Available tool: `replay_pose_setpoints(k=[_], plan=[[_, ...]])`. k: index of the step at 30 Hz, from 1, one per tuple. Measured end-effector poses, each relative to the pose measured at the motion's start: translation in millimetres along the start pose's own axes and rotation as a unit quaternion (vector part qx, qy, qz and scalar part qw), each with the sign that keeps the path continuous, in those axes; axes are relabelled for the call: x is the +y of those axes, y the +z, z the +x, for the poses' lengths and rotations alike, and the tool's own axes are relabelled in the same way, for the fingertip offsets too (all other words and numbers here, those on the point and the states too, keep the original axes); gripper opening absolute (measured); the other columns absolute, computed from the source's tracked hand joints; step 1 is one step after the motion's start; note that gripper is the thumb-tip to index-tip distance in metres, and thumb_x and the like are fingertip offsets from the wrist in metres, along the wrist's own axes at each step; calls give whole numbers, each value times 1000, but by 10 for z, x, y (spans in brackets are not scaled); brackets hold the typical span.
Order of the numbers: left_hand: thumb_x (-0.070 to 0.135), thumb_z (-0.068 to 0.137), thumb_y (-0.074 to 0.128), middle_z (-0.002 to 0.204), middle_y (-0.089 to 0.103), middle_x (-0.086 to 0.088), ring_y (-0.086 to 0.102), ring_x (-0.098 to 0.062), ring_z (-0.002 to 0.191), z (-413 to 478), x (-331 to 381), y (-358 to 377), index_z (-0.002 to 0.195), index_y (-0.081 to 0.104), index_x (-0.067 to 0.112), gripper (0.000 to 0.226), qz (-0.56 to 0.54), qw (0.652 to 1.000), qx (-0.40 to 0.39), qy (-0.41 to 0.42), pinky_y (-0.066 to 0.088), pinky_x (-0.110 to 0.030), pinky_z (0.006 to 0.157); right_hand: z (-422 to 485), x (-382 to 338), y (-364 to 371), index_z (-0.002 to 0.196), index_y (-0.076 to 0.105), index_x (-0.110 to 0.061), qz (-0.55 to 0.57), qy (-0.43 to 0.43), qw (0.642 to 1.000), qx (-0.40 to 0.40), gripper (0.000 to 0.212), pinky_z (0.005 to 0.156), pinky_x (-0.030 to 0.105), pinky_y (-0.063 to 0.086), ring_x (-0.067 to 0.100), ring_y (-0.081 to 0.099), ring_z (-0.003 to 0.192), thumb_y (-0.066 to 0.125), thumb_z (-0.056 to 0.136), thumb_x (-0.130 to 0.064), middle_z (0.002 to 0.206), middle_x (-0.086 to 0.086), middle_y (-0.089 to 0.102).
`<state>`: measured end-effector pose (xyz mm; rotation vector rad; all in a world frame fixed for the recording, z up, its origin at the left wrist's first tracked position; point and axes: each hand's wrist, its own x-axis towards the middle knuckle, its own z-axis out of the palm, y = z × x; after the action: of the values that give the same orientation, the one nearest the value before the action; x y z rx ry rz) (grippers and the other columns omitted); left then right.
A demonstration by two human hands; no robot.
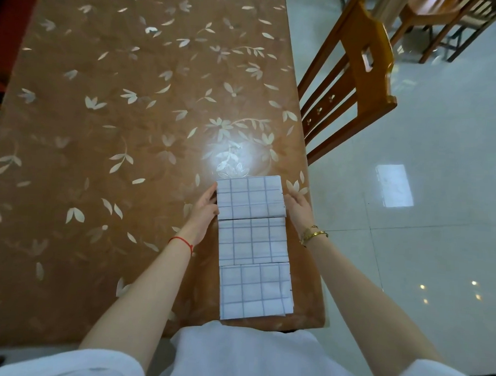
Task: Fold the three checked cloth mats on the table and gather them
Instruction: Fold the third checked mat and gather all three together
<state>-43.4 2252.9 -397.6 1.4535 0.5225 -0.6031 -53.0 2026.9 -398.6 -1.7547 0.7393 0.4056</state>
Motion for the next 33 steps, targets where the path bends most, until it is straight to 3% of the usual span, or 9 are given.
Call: replay_pose_setpoints(k=[3,6,9,11,15,20,22,27,33], plan=[[-22,85,31,132,50,7,53,3,98,-40,33,25,150,35,16,75,-5,1000,29,-2,50,-8,62,8,13,-6,139,49,-19,2,10,1000,18,46,101,36,40,27,50,126,37,102,-43,122,1,58],[-23,85,31,135,46,5,47,-5,114,-92,54,71,150,36,14,75,-4,1000,28,7,49,-6,63,13,39,15,138,52,-21,21,19,999,16,64,107,42,40,24,55,120,33,95,-65,123,1,63],[-24,84,30,126,48,12,42,-7,120,-104,46,97,148,38,15,76,17,1000,17,14,48,-7,68,6,65,36,117,63,-17,37,27,999,7,56,100,40,44,28,59,112,32,98,-59,119,12,66],[-24,83,29,121,51,18,46,-5,117,-97,40,113,147,39,17,77,31,999,9,14,47,-9,72,-5,93,39,107,62,-25,37,24,999,6,42,100,37,44,21,59,111,31,100,-53,119,4,66],[-22,84,33,117,55,15,52,4,103,-49,4,110,147,39,18,75,35,999,9,8,50,-10,69,-35,120,20,98,64,-27,31,21,999,5,43,102,40,45,20,60,108,30,100,-54,106,-1,67],[-16,91,34,143,44,3,40,-12,133,-113,-141,54,150,36,17,67,27,997,73,-1,46,-18,90,-146,204,-49,115,54,4,45,16,997,54,50,92,39,47,34,58,104,31,102,-38,107,20,61],[-14,93,35,152,39,2,37,-16,140,-189,-281,20,151,33,16,66,37,995,91,-9,41,-26,103,-222,310,-68,116,55,0,46,16,997,59,48,95,41,46,32,56,111,30,102,-38,116,19,60],[-13,94,36,147,42,0,41,-16,135,-472,-576,59,153,30,14,66,17,996,77,-38,44,-26,98,-388,620,-30,135,53,-21,45,30,998,33,59,112,46,37,21,50,128,28,95,-57,135,0,57],[-12,86,40,155,38,1,42,-18,136,-442,-742,39,151,37,22,73,44,997,45,-34,43,-43,109,-521,642,-48,132,56,-16,29,1,999,-14,45,97,26,32,9,44,114,27,105,-38,122,-5,55]])
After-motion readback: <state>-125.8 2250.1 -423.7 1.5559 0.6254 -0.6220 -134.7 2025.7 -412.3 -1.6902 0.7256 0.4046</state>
